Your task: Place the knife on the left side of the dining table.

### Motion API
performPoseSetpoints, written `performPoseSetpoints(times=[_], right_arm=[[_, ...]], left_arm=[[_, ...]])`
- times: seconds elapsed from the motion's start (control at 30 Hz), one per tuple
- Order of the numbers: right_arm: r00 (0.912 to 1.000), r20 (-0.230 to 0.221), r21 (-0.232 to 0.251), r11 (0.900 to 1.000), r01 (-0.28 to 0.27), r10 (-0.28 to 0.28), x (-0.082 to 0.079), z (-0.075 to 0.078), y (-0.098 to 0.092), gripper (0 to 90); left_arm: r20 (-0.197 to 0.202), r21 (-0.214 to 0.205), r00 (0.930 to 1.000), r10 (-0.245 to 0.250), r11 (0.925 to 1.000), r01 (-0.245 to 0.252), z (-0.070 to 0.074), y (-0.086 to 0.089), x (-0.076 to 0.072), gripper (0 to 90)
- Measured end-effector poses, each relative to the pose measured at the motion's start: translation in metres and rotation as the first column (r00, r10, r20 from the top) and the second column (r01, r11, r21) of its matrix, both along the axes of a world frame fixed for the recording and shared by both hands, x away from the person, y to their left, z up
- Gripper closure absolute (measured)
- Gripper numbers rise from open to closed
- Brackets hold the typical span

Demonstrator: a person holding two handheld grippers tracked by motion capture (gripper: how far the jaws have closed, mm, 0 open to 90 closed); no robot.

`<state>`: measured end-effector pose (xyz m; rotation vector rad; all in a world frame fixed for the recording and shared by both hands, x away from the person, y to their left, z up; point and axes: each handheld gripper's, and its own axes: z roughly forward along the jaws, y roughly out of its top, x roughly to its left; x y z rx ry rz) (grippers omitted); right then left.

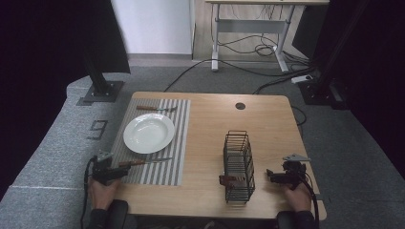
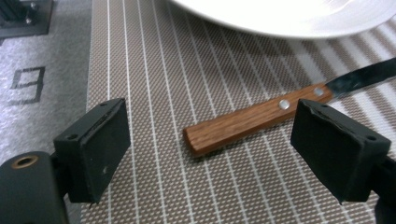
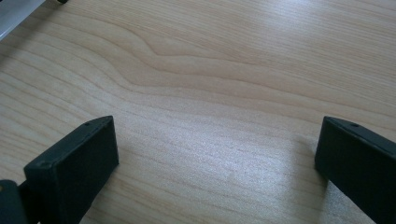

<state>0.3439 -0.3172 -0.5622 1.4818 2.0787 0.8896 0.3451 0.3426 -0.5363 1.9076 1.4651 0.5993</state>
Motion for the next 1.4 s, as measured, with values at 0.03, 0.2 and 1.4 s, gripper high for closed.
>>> performPoseSetpoints(times=[0.03,0.2,1.4], right_arm=[[1.0000,0.000,0.000,1.0000,0.000,0.000,0.000,0.000,0.000,0.0],[1.0000,0.000,0.000,1.0000,0.000,0.000,0.000,0.000,0.000,0.0],[1.0000,0.000,0.000,1.0000,0.000,0.000,0.000,0.000,0.000,0.0]], left_arm=[[-0.008,0.006,0.9999,0.007,1.0000,-0.007,0.000,0.000,0.001,11.2],[-0.035,0.053,0.9988,0.034,0.9981,-0.032,-0.002,0.000,0.004,11.3],[0.009,0.049,0.9869,-0.161,0.9858,0.161,0.023,-0.035,-0.002,0.0]])
